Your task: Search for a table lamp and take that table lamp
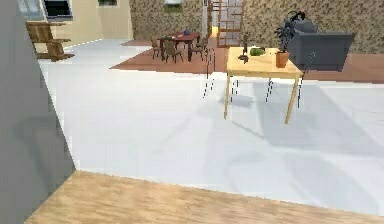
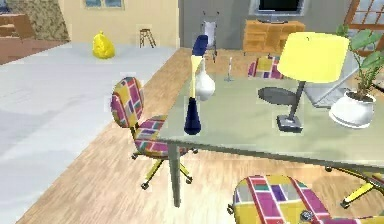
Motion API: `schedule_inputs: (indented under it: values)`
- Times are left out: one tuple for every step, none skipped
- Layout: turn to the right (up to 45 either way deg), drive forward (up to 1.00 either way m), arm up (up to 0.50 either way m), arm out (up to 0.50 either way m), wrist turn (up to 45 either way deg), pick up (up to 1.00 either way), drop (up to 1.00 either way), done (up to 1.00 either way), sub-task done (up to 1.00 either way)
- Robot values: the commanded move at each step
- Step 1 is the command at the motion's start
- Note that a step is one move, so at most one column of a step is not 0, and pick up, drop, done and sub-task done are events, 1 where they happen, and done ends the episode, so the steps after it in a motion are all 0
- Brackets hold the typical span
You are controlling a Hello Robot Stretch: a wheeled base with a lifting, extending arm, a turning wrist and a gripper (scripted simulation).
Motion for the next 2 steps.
schedule_inputs:
  values:
    - [45.0,0.0,0.0,0.0,0.0,0.0,0.0,0.0,0.0]
    - [33.0,0.0,0.0,0.0,0.0,0.0,0.0,0.0,0.0]
